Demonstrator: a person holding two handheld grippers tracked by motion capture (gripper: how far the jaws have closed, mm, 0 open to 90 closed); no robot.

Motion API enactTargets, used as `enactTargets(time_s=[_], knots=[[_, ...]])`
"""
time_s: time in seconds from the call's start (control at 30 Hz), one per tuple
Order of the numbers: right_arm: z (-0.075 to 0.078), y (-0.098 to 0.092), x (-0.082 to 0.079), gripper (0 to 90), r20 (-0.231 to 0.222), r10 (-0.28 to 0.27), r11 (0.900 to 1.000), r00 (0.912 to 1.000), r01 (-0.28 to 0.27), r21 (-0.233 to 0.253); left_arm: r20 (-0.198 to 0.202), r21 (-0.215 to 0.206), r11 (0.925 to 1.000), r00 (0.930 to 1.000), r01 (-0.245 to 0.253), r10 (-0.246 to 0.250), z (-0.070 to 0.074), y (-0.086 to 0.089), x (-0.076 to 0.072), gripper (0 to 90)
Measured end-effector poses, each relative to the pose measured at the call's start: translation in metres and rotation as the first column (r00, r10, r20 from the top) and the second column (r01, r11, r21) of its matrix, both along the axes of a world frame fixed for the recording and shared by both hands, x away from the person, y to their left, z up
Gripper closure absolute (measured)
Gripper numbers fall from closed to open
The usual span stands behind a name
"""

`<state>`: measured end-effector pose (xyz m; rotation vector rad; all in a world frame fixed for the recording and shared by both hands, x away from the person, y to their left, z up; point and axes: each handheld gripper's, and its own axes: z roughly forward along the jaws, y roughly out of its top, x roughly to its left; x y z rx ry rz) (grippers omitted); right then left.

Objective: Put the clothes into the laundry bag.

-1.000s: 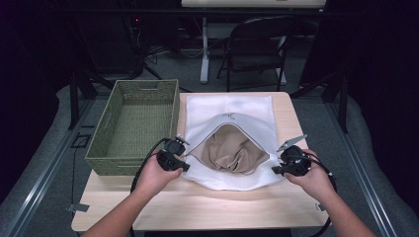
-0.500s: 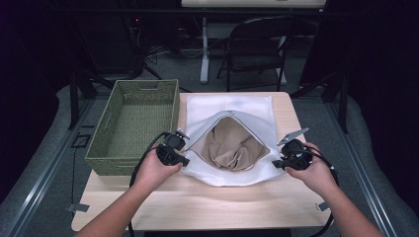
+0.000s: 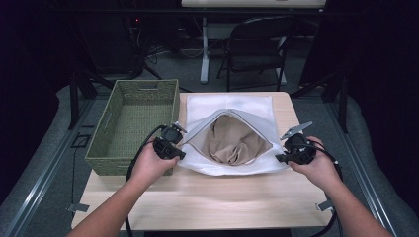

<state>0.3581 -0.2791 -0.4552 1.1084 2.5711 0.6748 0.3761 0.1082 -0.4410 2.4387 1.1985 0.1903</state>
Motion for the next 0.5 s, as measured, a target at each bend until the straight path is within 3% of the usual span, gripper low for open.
enactTargets(time_s=[0.5], knots=[[0.011,-0.005,0.004,83.5,0.034,-0.015,1.0,0.9993,0.016,-0.022,0.02,-0.002,0.9997,0.9995,-0.024,0.024,0.009,0.007,0.005,84.6]])
